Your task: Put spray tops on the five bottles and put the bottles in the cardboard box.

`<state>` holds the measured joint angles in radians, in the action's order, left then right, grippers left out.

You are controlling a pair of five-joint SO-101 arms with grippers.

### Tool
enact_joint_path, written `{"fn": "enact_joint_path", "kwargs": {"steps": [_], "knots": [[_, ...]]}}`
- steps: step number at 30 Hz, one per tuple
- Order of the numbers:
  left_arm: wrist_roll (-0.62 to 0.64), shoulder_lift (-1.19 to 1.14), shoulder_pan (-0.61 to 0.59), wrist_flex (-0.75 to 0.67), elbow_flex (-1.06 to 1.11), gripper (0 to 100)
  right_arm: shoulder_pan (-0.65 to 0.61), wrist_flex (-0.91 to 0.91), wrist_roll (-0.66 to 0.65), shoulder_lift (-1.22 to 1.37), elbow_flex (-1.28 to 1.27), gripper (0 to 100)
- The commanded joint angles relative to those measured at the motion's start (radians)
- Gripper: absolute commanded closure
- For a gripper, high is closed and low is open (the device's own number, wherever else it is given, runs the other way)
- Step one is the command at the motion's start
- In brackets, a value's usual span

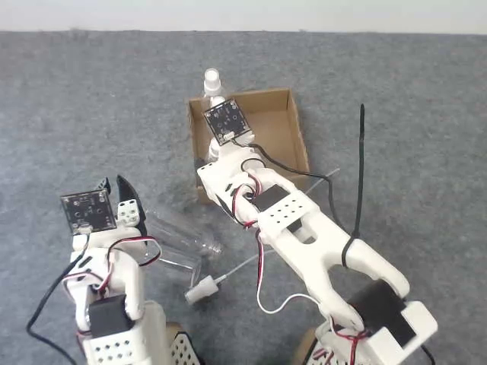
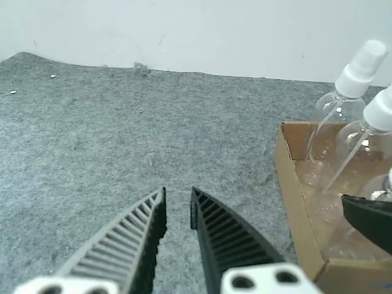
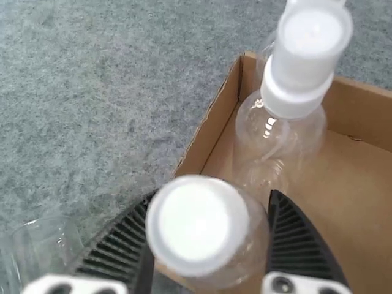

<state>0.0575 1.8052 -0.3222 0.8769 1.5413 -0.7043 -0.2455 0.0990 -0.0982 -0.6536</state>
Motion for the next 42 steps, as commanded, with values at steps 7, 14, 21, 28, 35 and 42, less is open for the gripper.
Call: {"fn": "enact_joint_path", "kwargs": {"steps": [7, 14, 21, 28, 35, 42], "knots": [[0.003, 0.015, -0.006, -0.029, 0.002, 94, 0.013, -0.119, 0.006, -0.036, 0.129, 80.0], [0.003, 0.015, -0.006, -0.029, 0.002, 94, 0.013, -0.117, 0.005, -0.044, 0.130, 77.1], [0.003, 0.015, -0.006, -0.029, 0.002, 94, 0.013, -0.119, 0.002, -0.045, 0.130, 74.9], [0.003, 0.015, -0.006, -0.029, 0.002, 94, 0.013, -0.120, 0.002, -0.045, 0.130, 74.9], [0.003, 0.015, -0.006, -0.029, 0.004, 94, 0.013, -0.208, 0.002, -0.047, 0.172, 74.9], [0.003, 0.015, -0.006, -0.031, 0.004, 94, 0.013, -0.315, 0.005, -0.047, 0.233, 74.9]]}}
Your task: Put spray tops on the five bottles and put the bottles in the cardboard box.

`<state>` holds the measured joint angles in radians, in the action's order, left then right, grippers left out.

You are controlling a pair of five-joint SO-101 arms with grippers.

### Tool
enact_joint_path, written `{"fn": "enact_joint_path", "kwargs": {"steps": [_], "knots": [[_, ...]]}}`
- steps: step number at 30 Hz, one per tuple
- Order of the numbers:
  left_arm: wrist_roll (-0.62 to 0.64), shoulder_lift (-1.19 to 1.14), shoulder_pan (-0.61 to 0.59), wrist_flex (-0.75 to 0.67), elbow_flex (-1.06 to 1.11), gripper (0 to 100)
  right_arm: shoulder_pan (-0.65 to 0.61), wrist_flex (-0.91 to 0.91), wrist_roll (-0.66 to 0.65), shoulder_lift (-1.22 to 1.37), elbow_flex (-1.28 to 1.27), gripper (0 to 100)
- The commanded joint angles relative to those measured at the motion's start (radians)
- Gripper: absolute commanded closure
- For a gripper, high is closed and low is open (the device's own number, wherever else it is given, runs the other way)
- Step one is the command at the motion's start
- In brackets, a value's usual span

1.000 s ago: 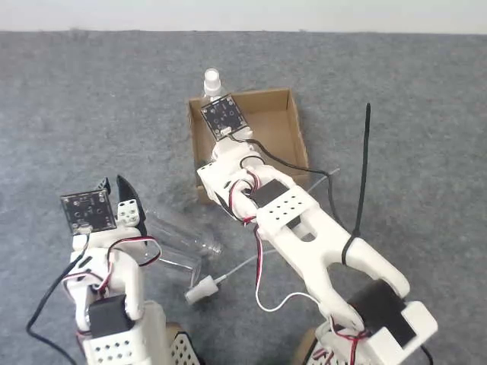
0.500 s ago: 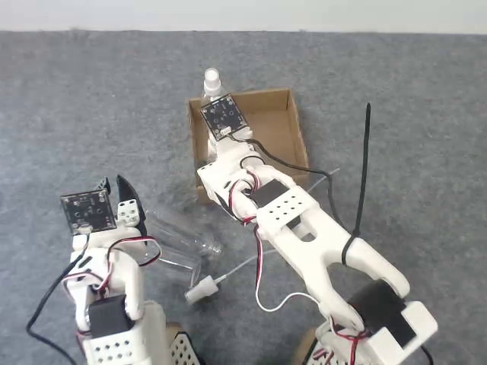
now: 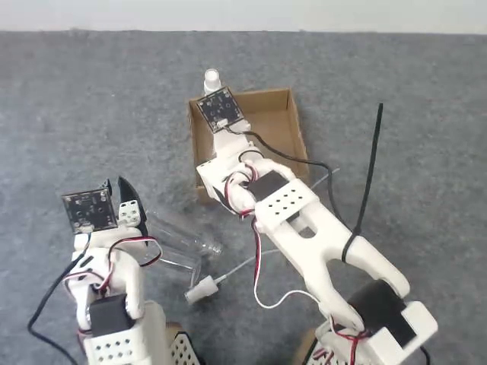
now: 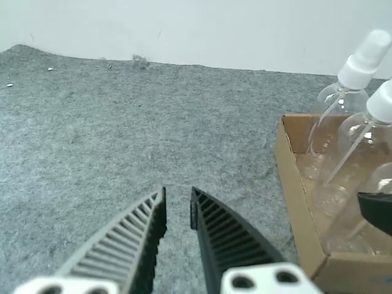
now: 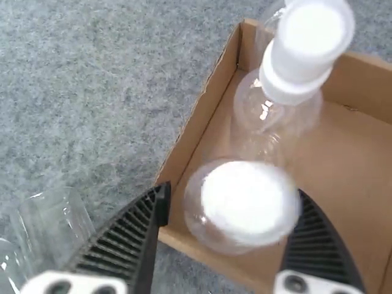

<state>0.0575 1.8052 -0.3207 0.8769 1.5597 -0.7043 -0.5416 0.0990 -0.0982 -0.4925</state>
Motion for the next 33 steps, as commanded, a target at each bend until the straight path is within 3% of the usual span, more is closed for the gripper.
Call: {"fn": "enact_joint_path", "kwargs": {"steps": [1, 7, 33], "knots": [[0.003, 0.015, -0.008, -0.031, -0.015, 94, 0.013, -0.019, 0.003, -0.047, 0.072, 74.9], [0.003, 0.015, -0.008, -0.031, -0.015, 94, 0.015, -0.054, 0.000, -0.068, 0.074, 74.9], [0.003, 0.015, -0.041, -0.034, -0.019, 94, 0.005, -0.524, 0.000, -0.421, 0.072, 74.9]]}}
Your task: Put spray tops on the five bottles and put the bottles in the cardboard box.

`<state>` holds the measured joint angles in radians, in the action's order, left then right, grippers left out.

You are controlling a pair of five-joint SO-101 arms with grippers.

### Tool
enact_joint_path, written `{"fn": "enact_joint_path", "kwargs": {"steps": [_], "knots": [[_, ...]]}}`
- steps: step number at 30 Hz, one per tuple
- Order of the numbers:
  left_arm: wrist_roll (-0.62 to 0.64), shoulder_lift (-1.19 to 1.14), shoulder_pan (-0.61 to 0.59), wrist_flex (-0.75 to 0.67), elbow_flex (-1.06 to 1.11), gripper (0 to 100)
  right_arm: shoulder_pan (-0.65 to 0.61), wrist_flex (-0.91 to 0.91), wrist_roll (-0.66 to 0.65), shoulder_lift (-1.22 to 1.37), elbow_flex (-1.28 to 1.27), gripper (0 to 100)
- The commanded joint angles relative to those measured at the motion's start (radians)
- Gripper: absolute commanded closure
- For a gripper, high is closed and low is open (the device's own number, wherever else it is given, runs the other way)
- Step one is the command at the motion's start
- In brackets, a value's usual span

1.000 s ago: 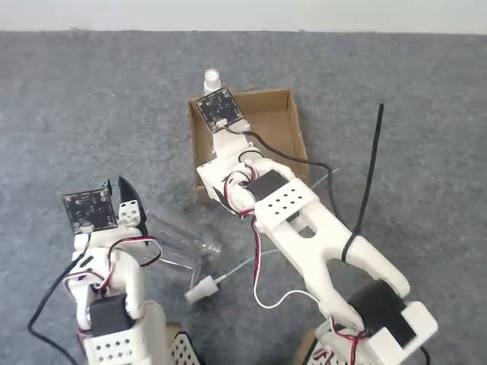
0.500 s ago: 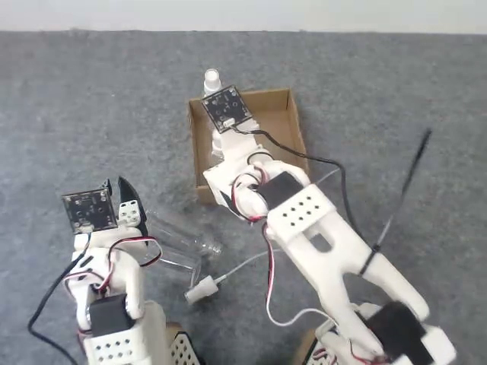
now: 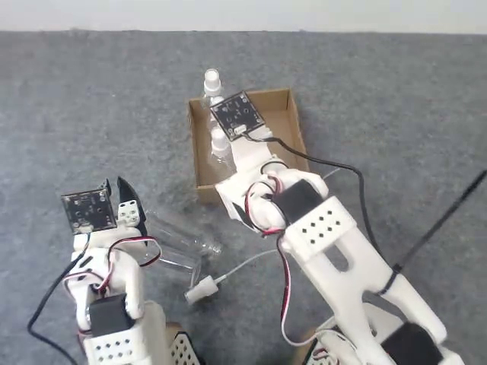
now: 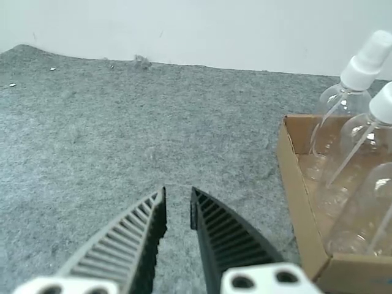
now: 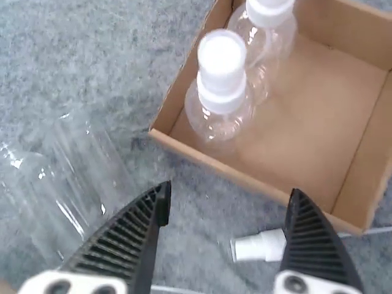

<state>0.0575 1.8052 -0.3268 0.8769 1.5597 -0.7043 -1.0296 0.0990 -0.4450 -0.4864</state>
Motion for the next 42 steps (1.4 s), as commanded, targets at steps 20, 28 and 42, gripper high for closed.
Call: {"fn": "enact_joint_path", "kwargs": {"steps": [20, 28, 42], "knots": [[0.012, 0.015, -0.206, -0.101, -0.018, 94, -0.277, -0.013, 0.000, -0.081, -0.078, 74.8], [0.012, 0.015, -0.209, -0.101, -0.016, 94, -0.305, 0.183, 0.000, -0.081, -0.198, 74.7], [0.012, 0.015, -0.172, -0.101, -0.002, 94, -0.306, 0.458, -0.121, -0.077, -0.344, 74.6]]}}
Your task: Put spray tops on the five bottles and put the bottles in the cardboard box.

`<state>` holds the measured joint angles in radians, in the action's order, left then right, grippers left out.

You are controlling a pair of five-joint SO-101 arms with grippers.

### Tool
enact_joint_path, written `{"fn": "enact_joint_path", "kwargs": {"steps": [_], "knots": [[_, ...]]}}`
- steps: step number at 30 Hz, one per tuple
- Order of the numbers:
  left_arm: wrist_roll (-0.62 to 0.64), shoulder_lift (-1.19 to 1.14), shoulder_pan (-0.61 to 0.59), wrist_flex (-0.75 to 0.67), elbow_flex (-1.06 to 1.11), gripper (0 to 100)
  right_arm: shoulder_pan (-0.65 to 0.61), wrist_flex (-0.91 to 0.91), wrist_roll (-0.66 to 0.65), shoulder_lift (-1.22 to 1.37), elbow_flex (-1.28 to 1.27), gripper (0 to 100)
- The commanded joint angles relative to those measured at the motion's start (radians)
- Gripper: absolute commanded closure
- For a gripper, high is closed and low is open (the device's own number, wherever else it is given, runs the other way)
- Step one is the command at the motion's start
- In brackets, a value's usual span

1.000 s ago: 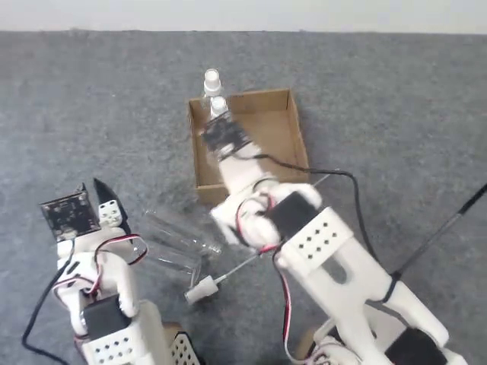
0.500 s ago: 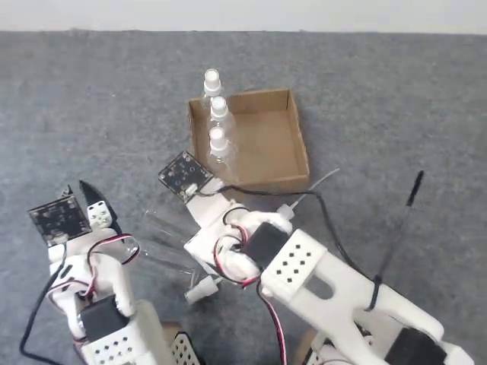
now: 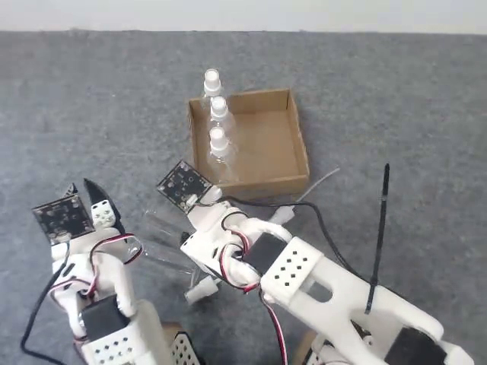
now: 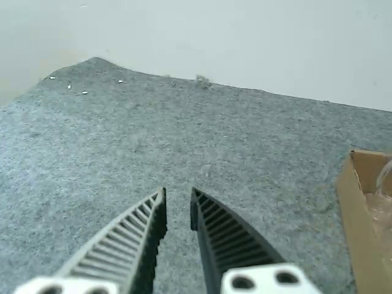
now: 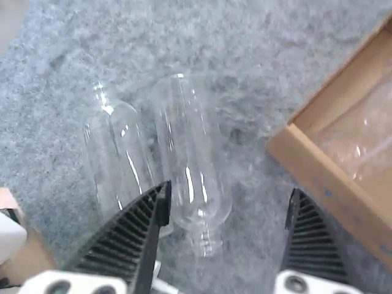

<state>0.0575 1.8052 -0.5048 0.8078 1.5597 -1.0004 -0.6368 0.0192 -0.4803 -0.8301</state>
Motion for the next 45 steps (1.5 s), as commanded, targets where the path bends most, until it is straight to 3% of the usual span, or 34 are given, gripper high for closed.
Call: {"fn": "enact_joint_path", "kwargs": {"steps": [1, 17, 22, 39, 45], "knots": [[0.012, 0.015, 0.006, -0.032, -0.002, 94, -0.010, 0.074, -0.041, -0.042, -0.003, 74.6], [0.011, 0.015, 0.002, -0.034, -0.002, 94, -0.033, 0.114, -0.043, 0.268, 0.155, 74.6], [0.011, 0.015, 0.002, -0.034, -0.002, 94, -0.033, 0.107, -0.121, 0.360, 0.213, 74.6], [0.009, 0.015, 0.002, -0.034, -0.002, 94, -0.033, 0.104, -0.184, 0.527, 0.264, 75.3], [0.009, 0.015, 0.002, -0.034, -0.001, 94, -0.033, 0.104, -0.186, 0.521, 0.264, 90.8]]}}
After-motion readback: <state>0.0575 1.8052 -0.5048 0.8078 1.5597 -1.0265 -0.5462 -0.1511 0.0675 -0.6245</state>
